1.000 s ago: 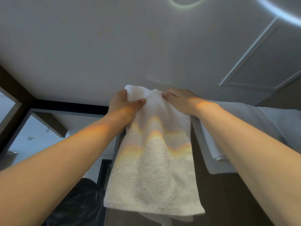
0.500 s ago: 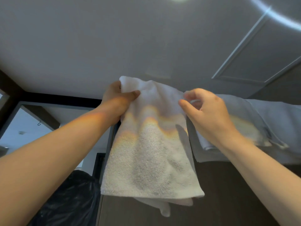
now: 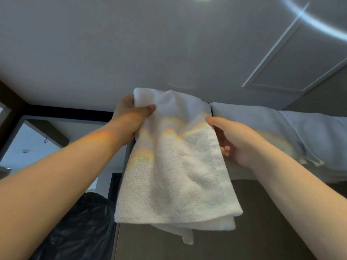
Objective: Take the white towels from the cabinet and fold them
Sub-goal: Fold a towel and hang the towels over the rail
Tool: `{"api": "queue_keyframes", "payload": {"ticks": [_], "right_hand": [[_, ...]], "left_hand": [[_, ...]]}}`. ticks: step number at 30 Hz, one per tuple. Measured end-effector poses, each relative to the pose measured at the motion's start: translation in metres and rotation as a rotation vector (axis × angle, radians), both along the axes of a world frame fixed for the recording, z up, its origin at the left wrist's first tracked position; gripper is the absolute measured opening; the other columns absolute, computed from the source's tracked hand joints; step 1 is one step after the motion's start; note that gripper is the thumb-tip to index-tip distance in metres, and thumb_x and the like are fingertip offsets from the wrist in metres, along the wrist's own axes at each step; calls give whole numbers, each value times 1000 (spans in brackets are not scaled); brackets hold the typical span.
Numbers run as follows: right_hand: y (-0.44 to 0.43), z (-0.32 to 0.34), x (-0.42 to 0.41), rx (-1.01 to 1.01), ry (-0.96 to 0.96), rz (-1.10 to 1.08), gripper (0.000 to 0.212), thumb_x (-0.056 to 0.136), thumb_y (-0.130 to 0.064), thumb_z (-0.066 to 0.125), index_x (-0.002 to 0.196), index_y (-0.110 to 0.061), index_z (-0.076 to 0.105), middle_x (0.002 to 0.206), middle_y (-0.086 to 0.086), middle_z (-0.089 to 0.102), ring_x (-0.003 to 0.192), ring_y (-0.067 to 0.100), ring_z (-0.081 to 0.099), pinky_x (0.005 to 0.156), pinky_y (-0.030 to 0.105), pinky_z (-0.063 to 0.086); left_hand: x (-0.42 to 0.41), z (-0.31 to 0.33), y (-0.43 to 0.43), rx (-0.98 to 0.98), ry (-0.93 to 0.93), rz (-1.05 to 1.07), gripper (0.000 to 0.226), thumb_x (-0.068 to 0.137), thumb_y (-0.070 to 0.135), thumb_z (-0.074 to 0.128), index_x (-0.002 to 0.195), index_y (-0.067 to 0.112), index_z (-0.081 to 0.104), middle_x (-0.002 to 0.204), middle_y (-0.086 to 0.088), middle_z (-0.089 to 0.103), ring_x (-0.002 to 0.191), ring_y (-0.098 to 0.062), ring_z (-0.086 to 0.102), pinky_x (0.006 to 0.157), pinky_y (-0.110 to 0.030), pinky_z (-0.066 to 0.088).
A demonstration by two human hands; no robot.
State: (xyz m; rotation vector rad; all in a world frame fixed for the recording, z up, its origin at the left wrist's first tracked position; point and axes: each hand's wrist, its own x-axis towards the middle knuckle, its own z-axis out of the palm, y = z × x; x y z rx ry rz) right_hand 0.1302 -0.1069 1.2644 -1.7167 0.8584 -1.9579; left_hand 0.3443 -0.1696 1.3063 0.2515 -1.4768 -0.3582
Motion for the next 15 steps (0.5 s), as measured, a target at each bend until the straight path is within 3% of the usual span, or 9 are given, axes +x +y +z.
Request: {"api": "queue_keyframes", "payload": {"ticks": [2, 4, 7, 8, 11, 13, 15], "right_hand": [[-1, -3, 1, 28, 19, 90, 16, 94, -25, 59, 79, -19, 59, 64, -5, 49, 53, 9, 42, 45, 18, 37], [-3, -5, 2, 59, 56, 194, 28, 96, -22, 53, 68, -19, 56, 57, -7, 44, 50, 8, 36, 41, 17, 35], [-6, -8, 2, 78, 64, 345, 46, 99, -22, 43, 57, -17, 60, 51, -6, 52, 45, 9, 51, 47, 22, 44], [-5, -10, 4, 70, 63, 356, 42, 100, -23, 43, 63, -15, 62, 53, -4, 55, 47, 10, 55, 52, 23, 46], [-7, -7, 4, -3, 16, 274, 40, 100, -21, 46, 62, -14, 56, 52, -4, 50, 40, 9, 47, 45, 18, 40], [-7, -2, 2, -81, -10, 193, 34, 97, -20, 53, 63, -13, 53, 60, 0, 46, 54, 16, 47, 54, 21, 39], [-5, 3, 1, -89, 33, 191, 29, 95, -21, 56, 67, -16, 53, 62, -2, 44, 57, 16, 45, 53, 22, 35]], "left_hand": [[1, 0, 0, 15, -4, -21, 36, 89, 13, 67, 124, 12, 60, 113, -6, 69, 100, -24, 69, 88, -46, 56], [1, 0, 0, 19, -16, -32, 37, 89, 13, 67, 126, 13, 59, 114, -6, 69, 100, -24, 69, 88, -45, 56], [2, 1, 0, 24, -25, -39, 36, 90, 14, 67, 125, 14, 59, 114, -6, 69, 100, -24, 69, 86, -45, 57], [3, 1, 0, 27, -27, -32, 36, 90, 15, 67, 125, 15, 59, 114, -5, 69, 99, -24, 69, 85, -45, 57], [6, 2, -1, 38, -38, -19, 36, 90, 16, 67, 125, 16, 59, 114, -5, 69, 100, -24, 68, 85, -44, 57], [8, 3, 0, 48, -44, -19, 37, 90, 16, 67, 126, 16, 58, 114, -4, 68, 100, -23, 68, 80, -40, 58], [9, 4, 1, 54, -38, -30, 36, 91, 16, 66, 125, 17, 59, 113, -3, 68, 99, -22, 67, 75, -37, 57]]}}
